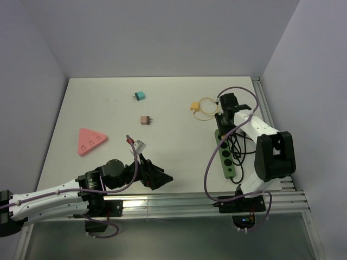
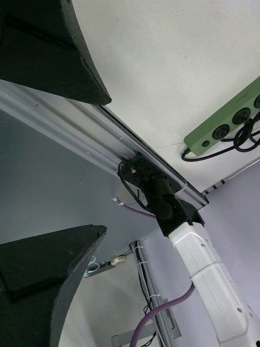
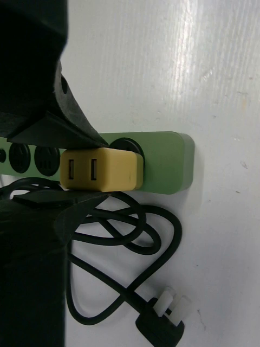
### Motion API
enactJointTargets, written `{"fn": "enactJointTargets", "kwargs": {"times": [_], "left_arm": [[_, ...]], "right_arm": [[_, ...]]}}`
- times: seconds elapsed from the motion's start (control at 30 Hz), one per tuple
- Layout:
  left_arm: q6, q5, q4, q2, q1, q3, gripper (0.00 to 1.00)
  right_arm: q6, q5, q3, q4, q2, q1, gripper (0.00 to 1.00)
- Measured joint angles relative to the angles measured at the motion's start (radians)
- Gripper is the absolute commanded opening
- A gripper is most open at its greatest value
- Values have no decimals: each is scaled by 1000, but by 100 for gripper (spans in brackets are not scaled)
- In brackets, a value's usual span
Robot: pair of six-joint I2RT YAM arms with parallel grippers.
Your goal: Insert the plug
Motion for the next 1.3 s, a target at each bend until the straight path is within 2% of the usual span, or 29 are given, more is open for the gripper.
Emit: {"fn": "enactJointTargets", "kwargs": {"times": [0.47, 0.5, 0.57, 0.6, 0.67, 0.7, 0.77, 0.83, 0.97, 1.3], "left_arm": [[1, 0, -2, -9, 0, 0, 97], [1, 0, -3, -9, 0, 0, 98], [1, 0, -5, -9, 0, 0, 97], [2, 0, -7, -8, 0, 0, 97], [2, 0, -10, -6, 0, 0, 97], [2, 0, -11, -4, 0, 0, 97], [2, 0, -19, -3, 0, 0, 97], [2, -1, -25, -2, 0, 0, 97], [1, -1, -26, -2, 0, 0, 97], [0, -1, -23, 4, 0, 0, 97]], "right_arm": [[7, 23, 7, 11, 29, 15, 1], [8, 23, 5, 15, 25, 16, 8], [13, 23, -1, 26, 0, 16, 17], [15, 24, -7, 32, -9, 16, 27], [22, 26, -16, 41, -20, 16, 32], [26, 27, -20, 45, -24, 17, 41], [28, 35, -25, 50, -30, 19, 46], [29, 60, -43, 58, -31, 20, 58], [32, 104, -68, 55, -36, 19, 68], [36, 135, -69, 89, -221, 25, 74]]}}
